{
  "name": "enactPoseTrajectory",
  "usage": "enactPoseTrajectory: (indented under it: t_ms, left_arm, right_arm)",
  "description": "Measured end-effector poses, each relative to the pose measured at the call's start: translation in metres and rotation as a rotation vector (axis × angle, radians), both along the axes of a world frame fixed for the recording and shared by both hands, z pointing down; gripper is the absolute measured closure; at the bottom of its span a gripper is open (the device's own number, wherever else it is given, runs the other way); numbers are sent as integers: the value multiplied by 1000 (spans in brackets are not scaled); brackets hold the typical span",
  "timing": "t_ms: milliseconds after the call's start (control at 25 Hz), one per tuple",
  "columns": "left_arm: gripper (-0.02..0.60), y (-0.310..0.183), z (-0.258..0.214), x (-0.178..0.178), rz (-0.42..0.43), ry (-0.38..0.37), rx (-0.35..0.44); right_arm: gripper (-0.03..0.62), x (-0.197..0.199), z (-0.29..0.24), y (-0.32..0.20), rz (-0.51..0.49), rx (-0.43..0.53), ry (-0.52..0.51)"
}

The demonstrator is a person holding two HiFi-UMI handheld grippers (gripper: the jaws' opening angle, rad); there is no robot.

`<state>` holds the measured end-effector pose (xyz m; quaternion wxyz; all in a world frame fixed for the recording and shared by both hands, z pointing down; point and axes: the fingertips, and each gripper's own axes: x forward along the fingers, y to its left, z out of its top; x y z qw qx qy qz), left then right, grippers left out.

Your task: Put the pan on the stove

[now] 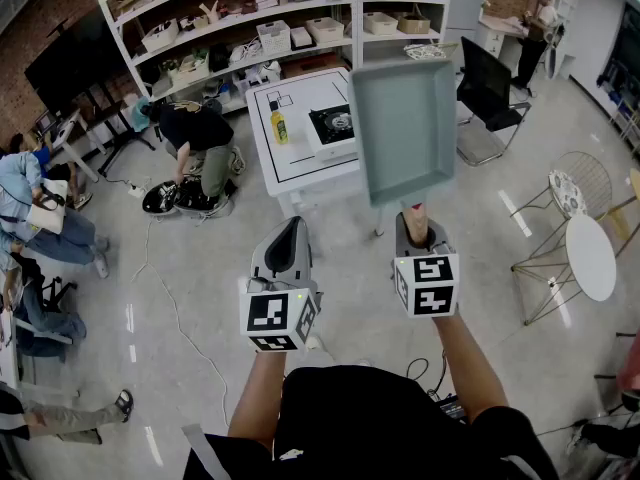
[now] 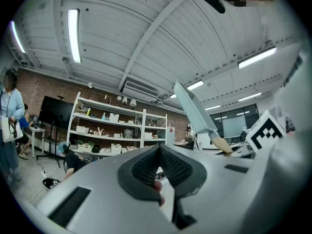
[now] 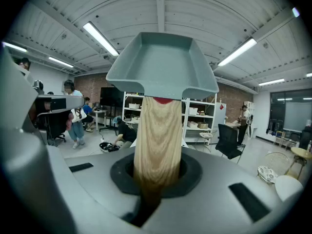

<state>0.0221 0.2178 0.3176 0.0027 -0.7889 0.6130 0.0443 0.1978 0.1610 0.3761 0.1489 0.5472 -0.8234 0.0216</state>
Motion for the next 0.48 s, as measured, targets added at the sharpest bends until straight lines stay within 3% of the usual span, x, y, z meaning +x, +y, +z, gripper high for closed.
enactPoseTrajectory:
  t_ms: [480]
  left_arm:
    - [572,-3,3,-5,-20,-9,-6]
  right_arm:
    - [582,-7,1,-8,-17,-18,-19]
